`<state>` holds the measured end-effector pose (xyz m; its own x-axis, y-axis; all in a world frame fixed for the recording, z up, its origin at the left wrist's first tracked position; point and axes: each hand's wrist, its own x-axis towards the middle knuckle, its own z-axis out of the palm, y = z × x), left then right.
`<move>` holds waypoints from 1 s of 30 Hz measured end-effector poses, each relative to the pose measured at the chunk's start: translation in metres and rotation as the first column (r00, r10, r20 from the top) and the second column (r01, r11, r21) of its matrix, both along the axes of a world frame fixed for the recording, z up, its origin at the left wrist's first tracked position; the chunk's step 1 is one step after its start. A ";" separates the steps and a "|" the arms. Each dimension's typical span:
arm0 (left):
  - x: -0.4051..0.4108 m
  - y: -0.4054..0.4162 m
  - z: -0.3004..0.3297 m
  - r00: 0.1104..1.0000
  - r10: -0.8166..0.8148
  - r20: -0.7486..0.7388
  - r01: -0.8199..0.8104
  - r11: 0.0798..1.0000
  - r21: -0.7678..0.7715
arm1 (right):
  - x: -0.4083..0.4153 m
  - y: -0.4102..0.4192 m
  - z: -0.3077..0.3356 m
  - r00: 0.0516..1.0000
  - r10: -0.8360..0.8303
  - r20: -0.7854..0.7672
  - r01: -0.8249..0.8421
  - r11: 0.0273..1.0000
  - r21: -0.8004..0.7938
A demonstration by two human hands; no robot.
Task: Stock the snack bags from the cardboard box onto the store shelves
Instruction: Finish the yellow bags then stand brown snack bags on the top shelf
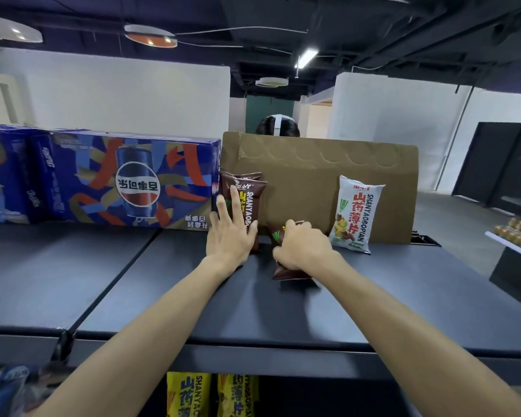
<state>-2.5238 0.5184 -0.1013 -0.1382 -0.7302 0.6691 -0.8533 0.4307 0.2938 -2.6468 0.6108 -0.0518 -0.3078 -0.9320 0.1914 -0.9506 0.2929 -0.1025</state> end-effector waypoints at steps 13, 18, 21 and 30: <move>0.004 0.001 0.001 1.000 -0.013 -0.016 0.012 1.000 -0.009 | 0.002 -0.061 -0.009 0.991 0.112 0.074 -0.052 0.831 -0.553; 0.003 -0.001 0.000 0.998 -0.023 -0.053 0.022 1.000 -0.011 | -0.001 -0.076 -0.035 0.983 0.135 0.121 -0.048 0.839 -0.543; 0.004 -0.003 0.000 0.995 -0.036 -0.092 0.037 0.999 0.002 | -0.003 -0.084 -0.038 0.982 0.126 0.139 -0.030 0.838 -0.544; 0.004 -0.005 0.002 0.974 -0.133 -0.182 0.141 0.990 0.030 | -0.005 -0.082 -0.043 0.978 0.120 0.169 -0.020 0.867 -0.498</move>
